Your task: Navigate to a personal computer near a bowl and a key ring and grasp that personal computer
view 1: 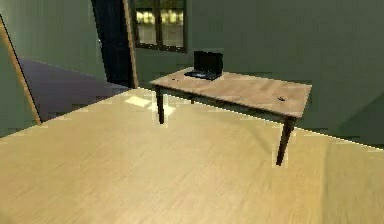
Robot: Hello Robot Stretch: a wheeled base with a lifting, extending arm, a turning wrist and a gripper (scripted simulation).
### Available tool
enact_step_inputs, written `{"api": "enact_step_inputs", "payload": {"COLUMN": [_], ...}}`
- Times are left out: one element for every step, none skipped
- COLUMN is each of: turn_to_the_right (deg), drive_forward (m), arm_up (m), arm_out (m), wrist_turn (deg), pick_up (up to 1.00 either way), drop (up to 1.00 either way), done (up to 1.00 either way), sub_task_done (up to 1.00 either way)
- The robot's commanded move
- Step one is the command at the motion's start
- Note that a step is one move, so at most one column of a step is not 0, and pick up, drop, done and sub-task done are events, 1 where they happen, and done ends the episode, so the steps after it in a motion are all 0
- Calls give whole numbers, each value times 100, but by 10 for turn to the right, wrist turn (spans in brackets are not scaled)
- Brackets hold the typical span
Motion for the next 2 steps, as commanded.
{"api": "enact_step_inputs", "payload": {"turn_to_the_right": [0,0], "drive_forward": [100,75], "arm_up": [0,0], "arm_out": [0,0], "wrist_turn": [0,0], "pick_up": [0,0], "drop": [0,0], "done": [0,0], "sub_task_done": [0,0]}}
